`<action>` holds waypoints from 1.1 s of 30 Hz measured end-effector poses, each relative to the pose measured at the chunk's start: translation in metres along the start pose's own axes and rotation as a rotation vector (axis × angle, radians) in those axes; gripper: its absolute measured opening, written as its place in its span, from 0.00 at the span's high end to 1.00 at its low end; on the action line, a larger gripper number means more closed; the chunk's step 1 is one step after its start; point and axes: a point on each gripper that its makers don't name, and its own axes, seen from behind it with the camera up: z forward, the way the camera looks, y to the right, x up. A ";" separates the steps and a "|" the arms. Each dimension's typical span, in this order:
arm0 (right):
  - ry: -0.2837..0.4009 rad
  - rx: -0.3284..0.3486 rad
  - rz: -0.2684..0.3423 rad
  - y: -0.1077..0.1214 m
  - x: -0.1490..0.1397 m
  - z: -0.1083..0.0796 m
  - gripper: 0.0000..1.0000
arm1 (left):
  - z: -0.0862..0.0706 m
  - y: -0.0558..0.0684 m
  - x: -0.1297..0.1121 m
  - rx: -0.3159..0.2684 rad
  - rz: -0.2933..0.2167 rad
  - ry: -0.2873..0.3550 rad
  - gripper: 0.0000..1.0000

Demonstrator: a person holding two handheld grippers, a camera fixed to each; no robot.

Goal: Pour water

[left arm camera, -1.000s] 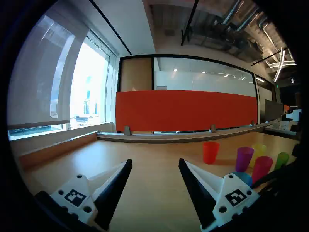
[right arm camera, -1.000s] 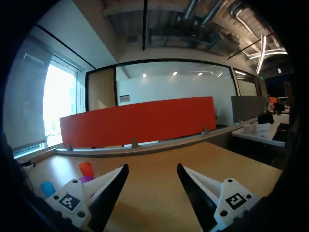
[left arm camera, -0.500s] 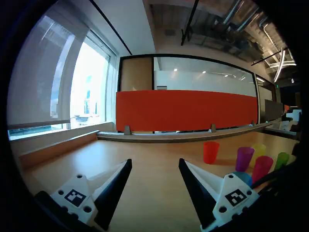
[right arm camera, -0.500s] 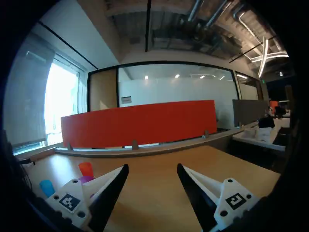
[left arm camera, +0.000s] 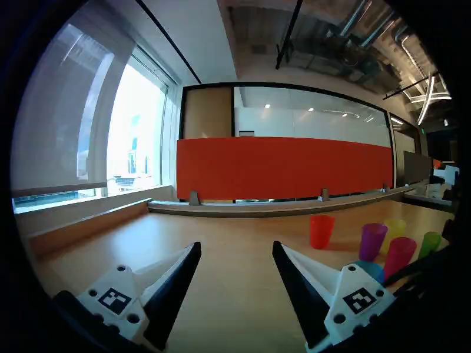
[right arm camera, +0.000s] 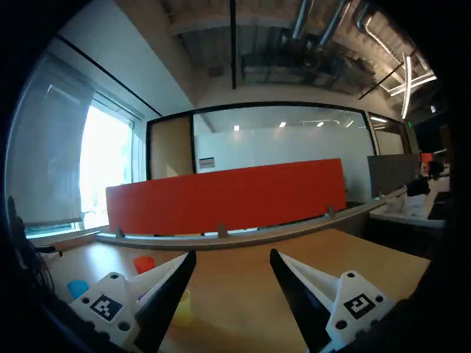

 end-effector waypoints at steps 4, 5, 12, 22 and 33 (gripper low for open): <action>-0.002 0.003 -0.023 -0.004 -0.009 0.005 0.03 | 0.000 0.000 0.000 0.000 0.000 0.000 0.10; -0.004 0.001 -0.028 -0.004 -0.012 0.007 0.03 | 0.000 0.000 0.000 0.000 0.000 0.000 0.10; -0.009 -0.021 -0.077 0.006 -0.027 0.006 0.03 | 0.000 0.000 0.000 0.000 0.000 0.000 0.10; -0.004 -0.029 -0.096 0.013 -0.040 0.001 0.02 | 0.000 0.000 0.000 0.000 0.000 0.000 0.11; -0.026 -0.047 -0.090 0.023 -0.051 0.005 0.01 | 0.001 0.000 0.000 0.000 0.000 0.000 0.11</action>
